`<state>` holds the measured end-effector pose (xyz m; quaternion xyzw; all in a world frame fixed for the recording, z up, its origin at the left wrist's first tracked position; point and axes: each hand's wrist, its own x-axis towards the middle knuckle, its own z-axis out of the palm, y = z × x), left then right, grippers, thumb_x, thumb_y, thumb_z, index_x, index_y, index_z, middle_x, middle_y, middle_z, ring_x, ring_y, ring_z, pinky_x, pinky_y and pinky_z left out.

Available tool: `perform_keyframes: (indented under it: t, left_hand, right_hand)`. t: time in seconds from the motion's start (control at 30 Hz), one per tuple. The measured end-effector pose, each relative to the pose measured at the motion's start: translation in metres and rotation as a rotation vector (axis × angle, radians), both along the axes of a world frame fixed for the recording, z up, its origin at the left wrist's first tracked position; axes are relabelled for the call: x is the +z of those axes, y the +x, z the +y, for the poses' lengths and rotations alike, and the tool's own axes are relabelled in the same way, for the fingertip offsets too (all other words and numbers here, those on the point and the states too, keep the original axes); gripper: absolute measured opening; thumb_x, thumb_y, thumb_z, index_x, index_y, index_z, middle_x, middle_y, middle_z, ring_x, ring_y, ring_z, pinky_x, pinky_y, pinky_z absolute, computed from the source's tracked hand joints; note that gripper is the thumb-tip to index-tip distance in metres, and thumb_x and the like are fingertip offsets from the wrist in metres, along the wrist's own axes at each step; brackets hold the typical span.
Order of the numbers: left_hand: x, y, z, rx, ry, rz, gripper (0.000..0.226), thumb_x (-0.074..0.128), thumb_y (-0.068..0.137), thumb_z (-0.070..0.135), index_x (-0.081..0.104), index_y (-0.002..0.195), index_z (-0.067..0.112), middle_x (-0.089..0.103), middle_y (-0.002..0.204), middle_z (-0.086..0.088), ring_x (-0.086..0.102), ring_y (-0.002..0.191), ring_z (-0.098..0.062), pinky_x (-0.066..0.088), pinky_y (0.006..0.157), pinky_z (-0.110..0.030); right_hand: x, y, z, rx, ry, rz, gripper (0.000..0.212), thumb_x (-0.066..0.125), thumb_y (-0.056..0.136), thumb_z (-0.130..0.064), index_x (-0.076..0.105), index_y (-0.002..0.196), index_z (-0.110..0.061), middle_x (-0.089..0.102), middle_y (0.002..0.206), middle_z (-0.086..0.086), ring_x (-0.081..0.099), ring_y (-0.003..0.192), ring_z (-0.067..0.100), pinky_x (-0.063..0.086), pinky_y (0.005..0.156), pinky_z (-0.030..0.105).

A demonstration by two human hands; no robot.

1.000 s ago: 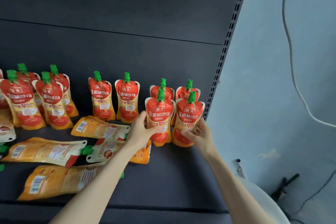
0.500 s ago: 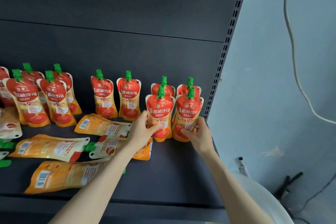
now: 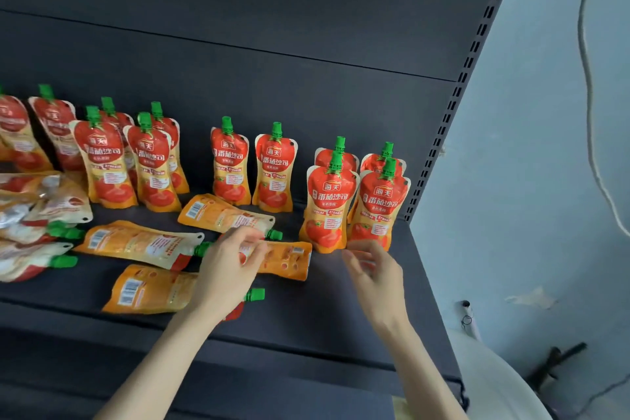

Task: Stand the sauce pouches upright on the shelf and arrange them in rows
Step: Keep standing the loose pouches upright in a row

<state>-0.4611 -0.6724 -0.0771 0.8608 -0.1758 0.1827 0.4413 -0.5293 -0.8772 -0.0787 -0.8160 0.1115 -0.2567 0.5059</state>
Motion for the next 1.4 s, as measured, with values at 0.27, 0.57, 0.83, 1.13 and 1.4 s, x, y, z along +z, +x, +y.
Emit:
perform_keyframes:
  t: [0.27, 0.57, 0.83, 1.13, 1.4]
  left_hand:
    - [0.004, 0.036, 0.088, 0.049, 0.059, 0.029, 0.014, 0.063, 0.087, 0.018, 0.065, 0.100, 0.014, 0.068, 0.098, 0.002, 0.062, 0.094, -0.015, 0.050, 0.080, -0.032]
    - [-0.004, 0.118, 0.169, -0.311, 0.605, 0.249, 0.053, 0.055, 0.085, 0.051, 0.048, 0.130, 0.024, 0.050, 0.128, 0.008, 0.046, 0.119, -0.014, 0.039, 0.093, -0.029]
    - [-0.007, 0.146, 0.171, -0.433, 0.488, 0.302, 0.056, 0.071, 0.061, 0.062, 0.063, 0.100, 0.023, 0.055, 0.097, 0.006, 0.054, 0.093, -0.013, 0.047, 0.078, -0.032]
    - [-0.006, 0.140, 0.184, -0.430, 0.258, 0.218, 0.055, 0.052, 0.062, 0.074, 0.049, 0.092, 0.028, 0.066, 0.097, 0.016, 0.064, 0.079, -0.003, 0.054, 0.066, -0.034]
    - [0.009, 0.136, 0.184, -0.513, 0.057, 0.303, 0.043, 0.073, 0.067, 0.049, 0.055, 0.100, 0.029, 0.065, 0.094, 0.020, 0.060, 0.085, 0.009, 0.051, 0.069, -0.015]
  right_hand:
    - [0.005, 0.046, 0.085, 0.155, -0.068, 0.037, 0.007, 0.058, 0.090, -0.015, 0.063, 0.095, -0.019, 0.067, 0.091, -0.009, 0.061, 0.086, 0.001, 0.047, 0.068, 0.011]
    - [-0.007, 0.126, 0.162, 0.022, -0.402, 0.202, 0.031, 0.056, 0.091, -0.028, 0.060, 0.117, -0.012, 0.062, 0.119, 0.007, 0.053, 0.112, 0.026, 0.041, 0.086, 0.031]
    - [-0.016, 0.151, 0.168, -0.198, -0.687, 0.569, 0.054, 0.041, 0.093, -0.053, 0.049, 0.130, -0.015, 0.047, 0.132, 0.011, 0.037, 0.120, 0.034, 0.037, 0.097, 0.042]
    - [-0.004, 0.160, 0.153, -0.186, -0.430, 0.630, 0.051, 0.070, 0.080, -0.038, 0.046, 0.124, -0.026, 0.047, 0.121, 0.009, 0.049, 0.111, 0.032, 0.038, 0.097, 0.046]
    - [0.031, 0.140, 0.142, -0.089, -0.116, 0.176, 0.040, 0.077, 0.073, -0.004, 0.062, 0.110, -0.010, 0.066, 0.097, 0.001, 0.067, 0.090, 0.018, 0.056, 0.067, 0.024]
